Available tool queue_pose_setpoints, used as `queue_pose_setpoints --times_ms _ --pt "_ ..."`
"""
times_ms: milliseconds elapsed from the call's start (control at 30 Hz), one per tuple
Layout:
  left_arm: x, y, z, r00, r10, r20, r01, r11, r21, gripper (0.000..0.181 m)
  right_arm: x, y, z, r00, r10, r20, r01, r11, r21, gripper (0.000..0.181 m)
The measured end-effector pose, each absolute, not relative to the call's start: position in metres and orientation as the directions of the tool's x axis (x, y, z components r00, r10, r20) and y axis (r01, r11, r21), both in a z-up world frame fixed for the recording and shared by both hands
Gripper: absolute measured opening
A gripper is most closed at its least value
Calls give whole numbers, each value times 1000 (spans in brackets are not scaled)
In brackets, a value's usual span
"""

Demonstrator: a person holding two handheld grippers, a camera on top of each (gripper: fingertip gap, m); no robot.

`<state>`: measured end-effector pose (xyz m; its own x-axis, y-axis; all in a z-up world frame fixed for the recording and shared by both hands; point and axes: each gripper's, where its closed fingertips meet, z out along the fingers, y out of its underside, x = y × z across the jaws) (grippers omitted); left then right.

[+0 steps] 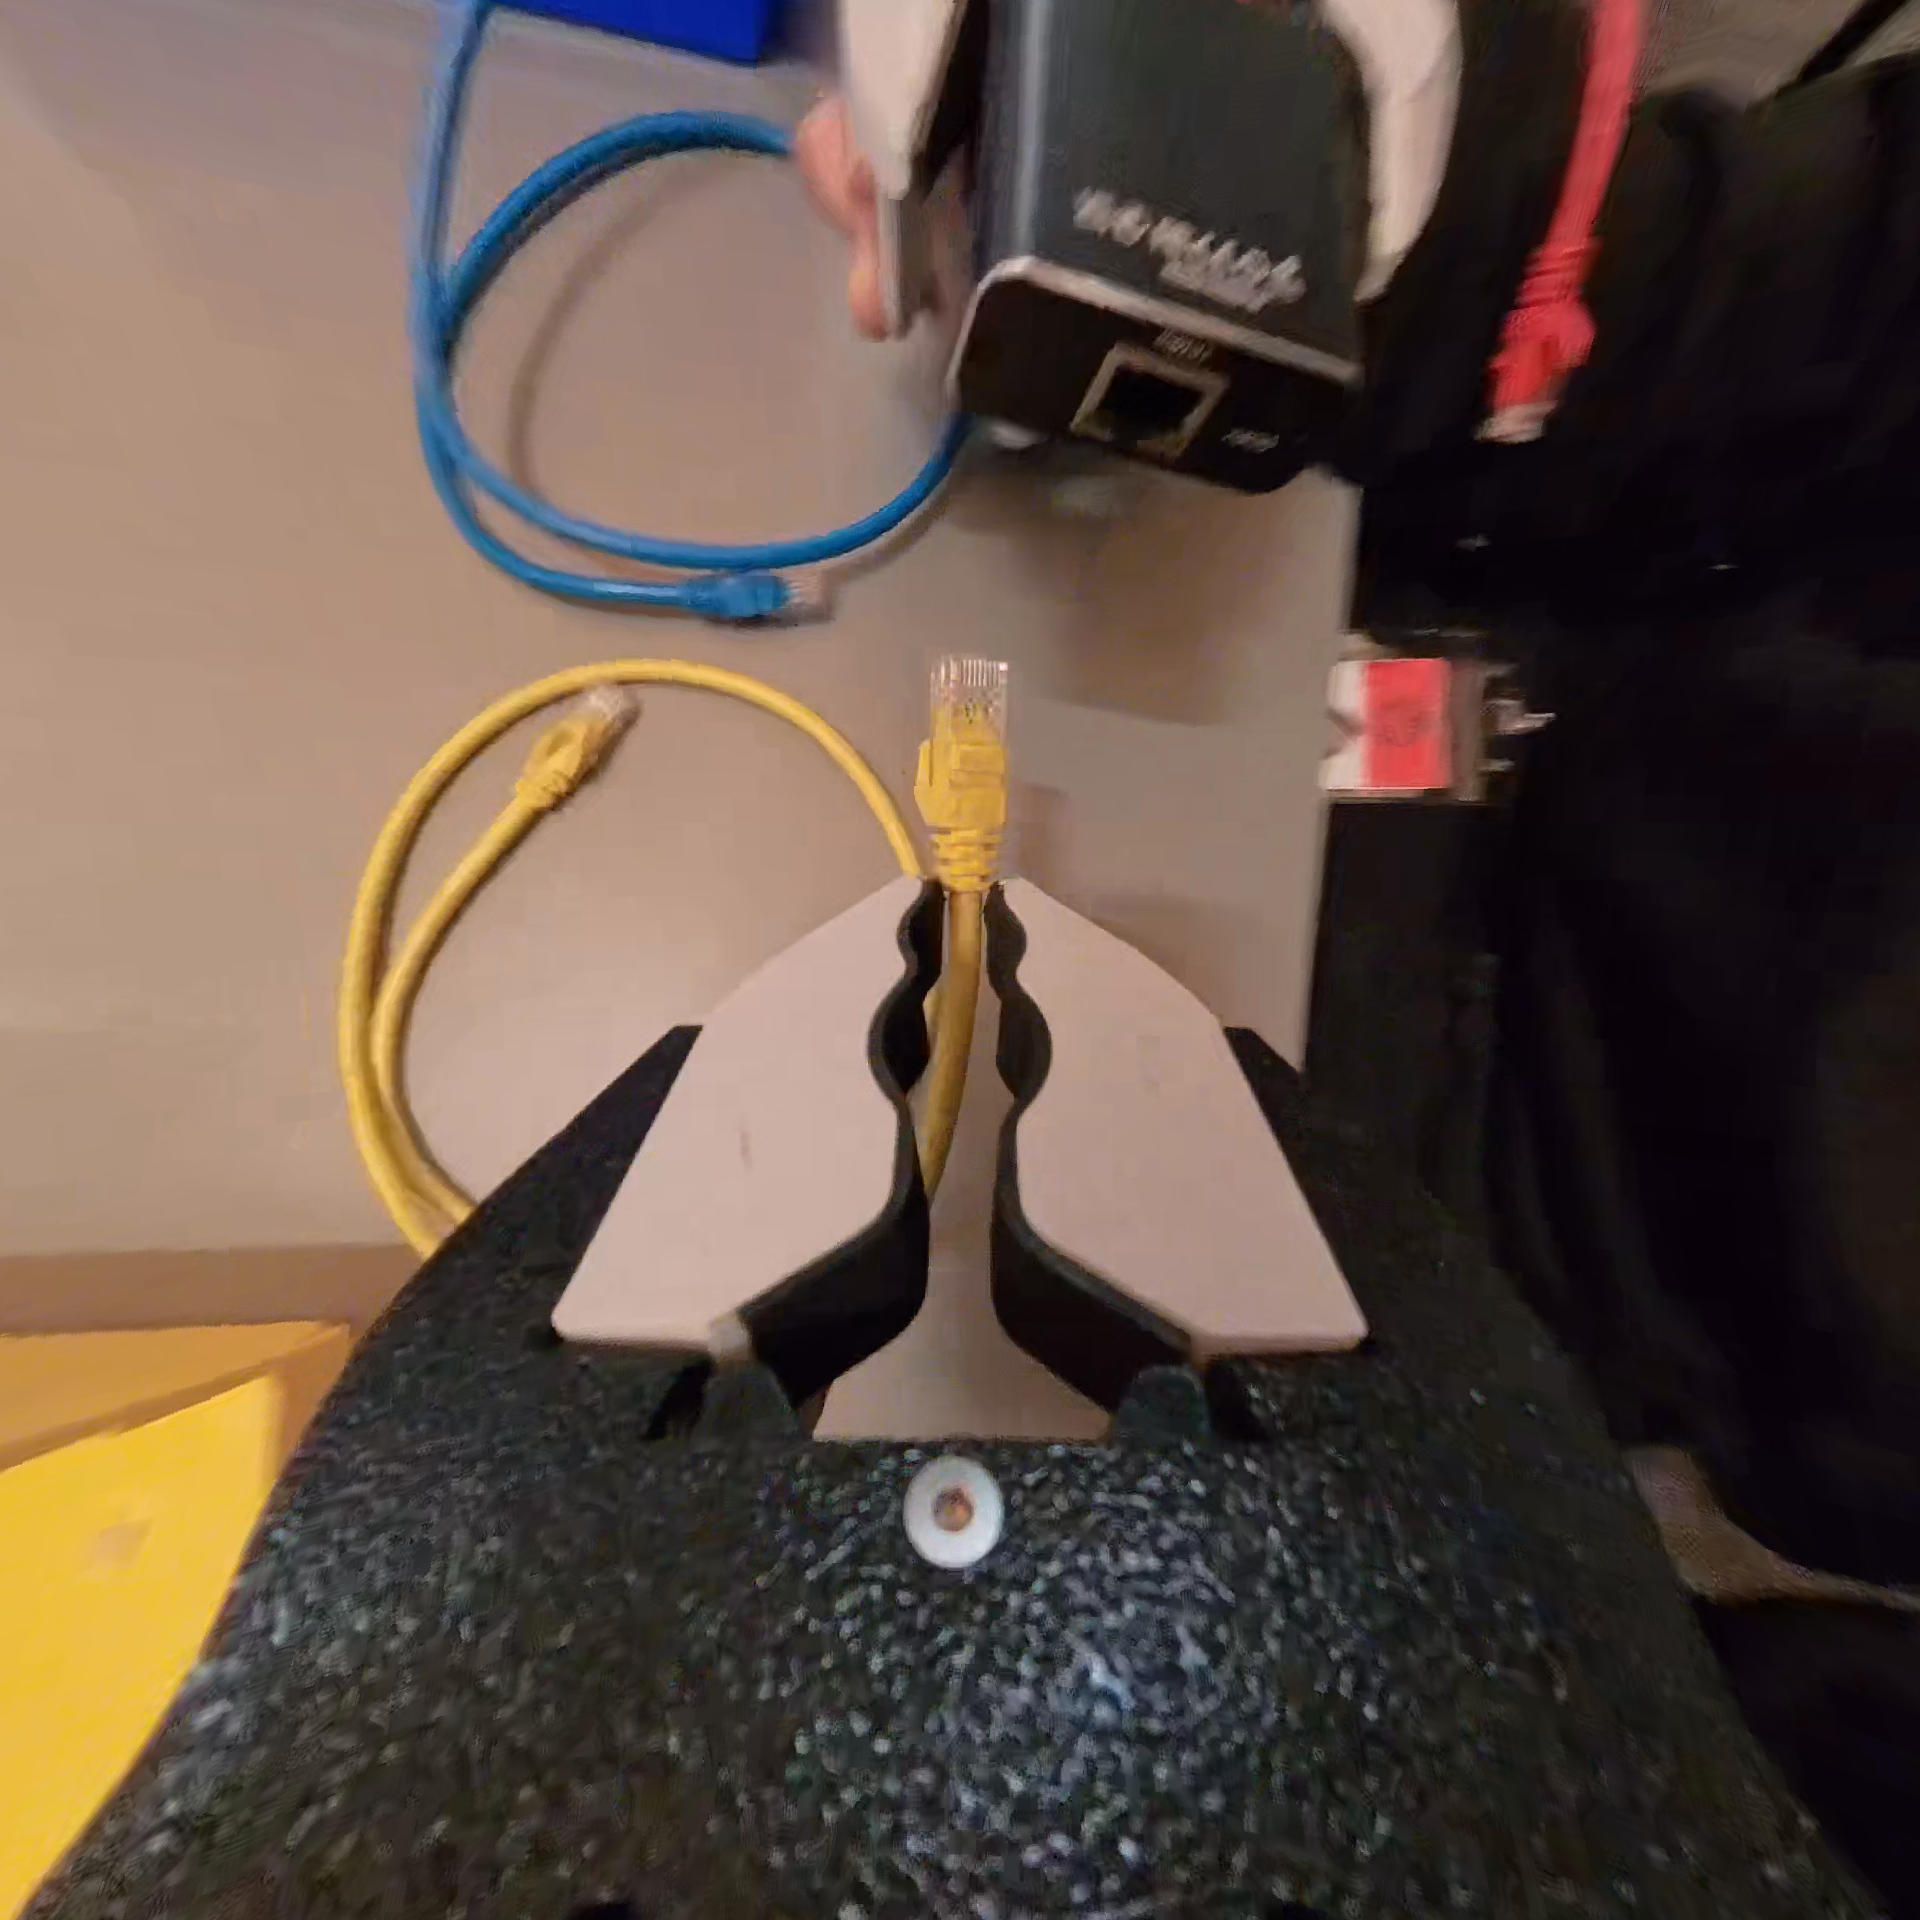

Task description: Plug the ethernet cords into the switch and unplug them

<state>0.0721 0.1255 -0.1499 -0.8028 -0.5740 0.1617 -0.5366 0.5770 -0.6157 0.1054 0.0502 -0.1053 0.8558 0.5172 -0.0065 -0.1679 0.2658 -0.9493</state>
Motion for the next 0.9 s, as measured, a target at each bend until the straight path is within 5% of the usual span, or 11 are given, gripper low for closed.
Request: queue_pose_setpoints --times_ms 233,900 --pt "50 100 -114 -815 -438 379 -579 610 -541 8 95 45 -103 812 584 -1 -192 266 -945 63" --pt "62 111 -131 -780 -547 304 -625 706 -333 8 94 62 -120 861 504 66 -47 207 -977 63"
